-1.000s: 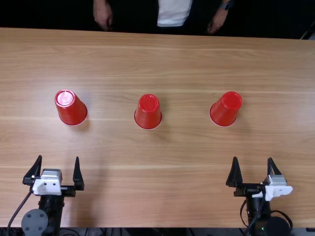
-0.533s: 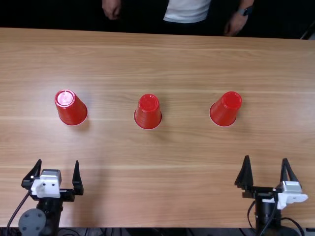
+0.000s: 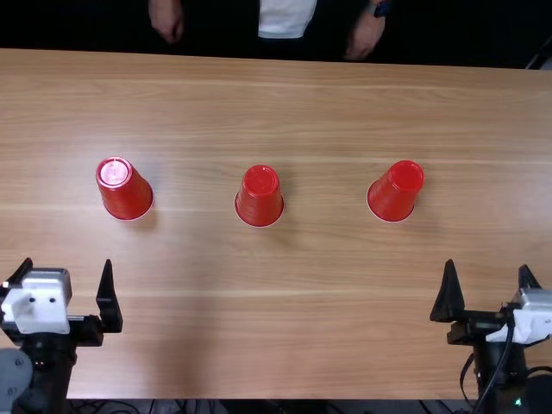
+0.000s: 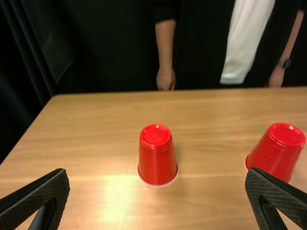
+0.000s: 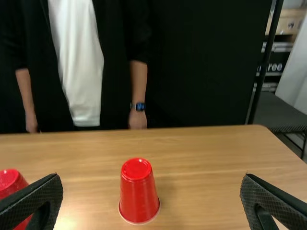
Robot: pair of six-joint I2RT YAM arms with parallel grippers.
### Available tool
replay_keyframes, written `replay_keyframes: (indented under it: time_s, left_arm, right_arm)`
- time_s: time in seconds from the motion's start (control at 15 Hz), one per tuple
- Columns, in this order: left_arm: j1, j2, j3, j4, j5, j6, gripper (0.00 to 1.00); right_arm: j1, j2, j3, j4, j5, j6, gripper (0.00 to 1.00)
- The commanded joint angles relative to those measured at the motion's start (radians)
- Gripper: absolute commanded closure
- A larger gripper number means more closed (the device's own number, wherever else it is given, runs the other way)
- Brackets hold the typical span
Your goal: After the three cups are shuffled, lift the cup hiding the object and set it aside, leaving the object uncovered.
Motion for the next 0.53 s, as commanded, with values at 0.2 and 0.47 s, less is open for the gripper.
replay_keyframes:
  time_s: [0.2,0.47]
  left_arm:
    - [0.007,0.267,0.342,-0.258,-0.017,-0.005,0.0]
    - [0.008,0.475,0.605,-0.573,-0.022,0.003,0.0]
  right_arm:
    - [0.03,0.231,0.256,-0.287,0.002,-0.032,0.0]
    - [0.075,0.401,0.423,-0.458,0.002,-0.03,0.0]
